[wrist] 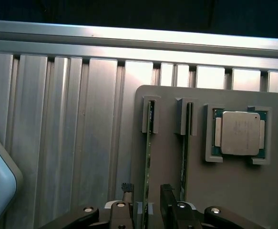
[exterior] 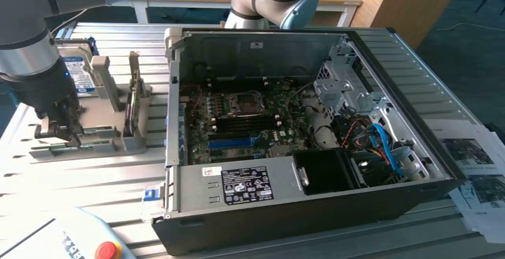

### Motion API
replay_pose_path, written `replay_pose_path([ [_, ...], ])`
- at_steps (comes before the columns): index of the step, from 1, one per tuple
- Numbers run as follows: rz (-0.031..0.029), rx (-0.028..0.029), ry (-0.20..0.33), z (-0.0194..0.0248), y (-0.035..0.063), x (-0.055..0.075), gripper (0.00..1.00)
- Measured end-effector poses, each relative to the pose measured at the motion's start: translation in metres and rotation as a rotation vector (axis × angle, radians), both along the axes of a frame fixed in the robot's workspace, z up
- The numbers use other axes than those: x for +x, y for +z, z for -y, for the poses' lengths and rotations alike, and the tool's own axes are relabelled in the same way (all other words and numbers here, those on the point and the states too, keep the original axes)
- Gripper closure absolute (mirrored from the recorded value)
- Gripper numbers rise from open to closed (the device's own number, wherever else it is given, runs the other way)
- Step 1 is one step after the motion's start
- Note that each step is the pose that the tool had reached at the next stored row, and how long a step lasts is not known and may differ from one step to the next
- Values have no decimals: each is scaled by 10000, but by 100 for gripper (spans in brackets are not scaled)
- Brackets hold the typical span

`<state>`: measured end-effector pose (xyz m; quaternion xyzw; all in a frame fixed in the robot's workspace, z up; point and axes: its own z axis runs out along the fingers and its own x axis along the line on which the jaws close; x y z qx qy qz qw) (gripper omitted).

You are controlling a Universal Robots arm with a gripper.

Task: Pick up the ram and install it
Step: 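Pick up the ram and move it above insertion slot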

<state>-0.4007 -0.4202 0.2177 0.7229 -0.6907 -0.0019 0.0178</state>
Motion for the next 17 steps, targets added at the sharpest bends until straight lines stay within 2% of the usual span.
replay_pose_path([
  [7,0,-1,0,0,0,0,65],
  [8,0,0,0,0,0,0,73],
  [12,0,-1,0,0,-3,0,73],
  [17,0,-1,-1,1,-55,0,73],
])
